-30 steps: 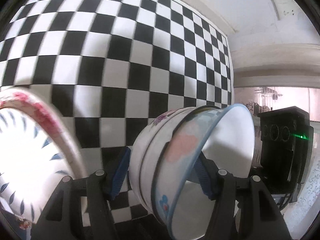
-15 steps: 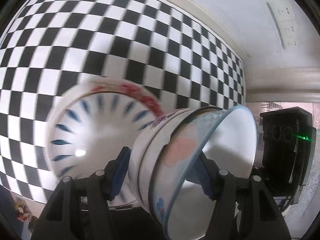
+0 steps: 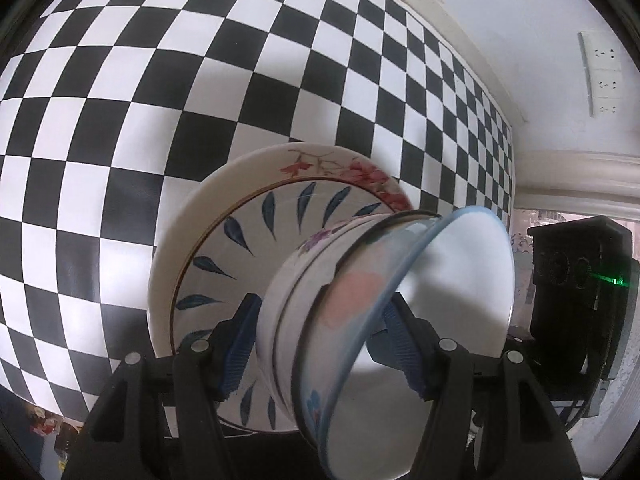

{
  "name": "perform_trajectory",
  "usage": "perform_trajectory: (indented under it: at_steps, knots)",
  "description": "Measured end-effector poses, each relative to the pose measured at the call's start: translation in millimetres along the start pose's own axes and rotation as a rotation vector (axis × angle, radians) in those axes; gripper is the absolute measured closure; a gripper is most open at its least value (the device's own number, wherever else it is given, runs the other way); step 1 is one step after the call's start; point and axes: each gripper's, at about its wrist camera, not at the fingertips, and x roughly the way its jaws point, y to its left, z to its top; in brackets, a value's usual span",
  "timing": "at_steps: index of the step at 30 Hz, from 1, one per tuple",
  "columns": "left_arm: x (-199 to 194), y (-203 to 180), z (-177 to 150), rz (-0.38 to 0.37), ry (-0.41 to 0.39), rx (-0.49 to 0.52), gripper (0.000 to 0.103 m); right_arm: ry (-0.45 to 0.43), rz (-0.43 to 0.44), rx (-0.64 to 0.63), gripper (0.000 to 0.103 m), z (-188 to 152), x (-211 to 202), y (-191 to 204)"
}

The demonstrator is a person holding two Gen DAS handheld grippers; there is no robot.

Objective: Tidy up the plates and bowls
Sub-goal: 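Carry the bowl stack with both tools over the plate stack, then lower the bowl stack onto the blue-leaf plate with both tools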

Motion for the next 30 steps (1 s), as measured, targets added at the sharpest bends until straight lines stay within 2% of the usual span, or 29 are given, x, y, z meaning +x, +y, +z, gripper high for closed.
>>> perform_trajectory:
  at_steps: [9, 15, 19, 23, 30]
  knots:
    - [4, 6, 2, 0.005, 0.005, 0.013, 0.042, 0.004, -0.034, -0.005, 0.052, 2, 6, 0]
    - [-5, 3, -4, 0.04, -0.022, 0.025, 0.044, 0.0, -0.063, -0.015, 0.053, 3, 7, 7]
    - [-23, -5, -10, 0.119, -0.083, 0.056, 0.044, -0.025, -0.103, -0.027, 0.053, 0, -1, 18]
    - [-40, -16, -21, 0.23, -0.148, 0.121, 0.044, -0.076, -0.169, -0.057, 0.053, -5, -19, 30]
    - [-69, -23, -43, 0.391, -0.262, 0.167, 0.044, -0.181, -0.346, -0.123, 0.052, -24, -53, 62]
